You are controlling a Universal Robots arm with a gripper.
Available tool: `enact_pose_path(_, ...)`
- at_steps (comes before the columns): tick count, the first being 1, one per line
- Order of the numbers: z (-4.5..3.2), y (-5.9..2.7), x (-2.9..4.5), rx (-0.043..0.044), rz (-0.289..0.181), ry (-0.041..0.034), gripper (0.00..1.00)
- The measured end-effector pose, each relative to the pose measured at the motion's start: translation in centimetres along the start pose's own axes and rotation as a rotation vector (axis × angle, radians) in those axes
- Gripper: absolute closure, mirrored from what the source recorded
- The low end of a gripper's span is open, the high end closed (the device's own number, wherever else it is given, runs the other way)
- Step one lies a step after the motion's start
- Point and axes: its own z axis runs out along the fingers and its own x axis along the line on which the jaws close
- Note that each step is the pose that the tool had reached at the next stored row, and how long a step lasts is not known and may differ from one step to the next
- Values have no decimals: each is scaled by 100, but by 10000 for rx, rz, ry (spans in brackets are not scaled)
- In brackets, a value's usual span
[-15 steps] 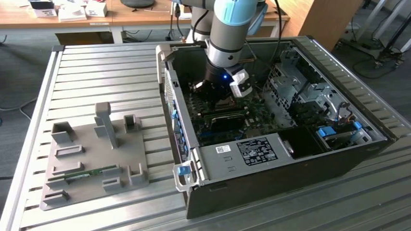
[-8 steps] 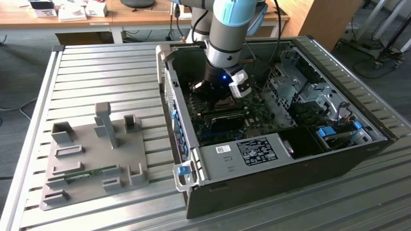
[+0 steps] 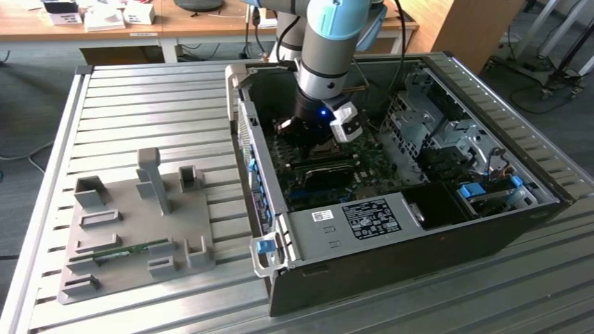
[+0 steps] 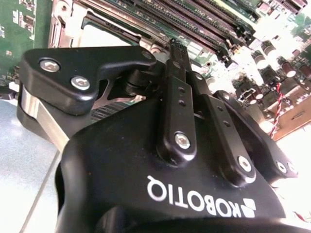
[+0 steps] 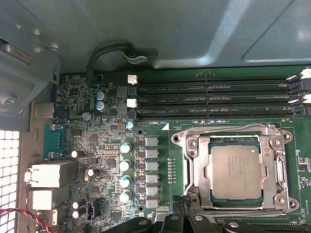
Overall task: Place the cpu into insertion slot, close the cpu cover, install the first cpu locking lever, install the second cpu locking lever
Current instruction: 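Install the second cpu locking lever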
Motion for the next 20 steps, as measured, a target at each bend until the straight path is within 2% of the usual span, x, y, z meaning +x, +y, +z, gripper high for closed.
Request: enact_pose_path(20,24,-7,15,3,0,2,89)
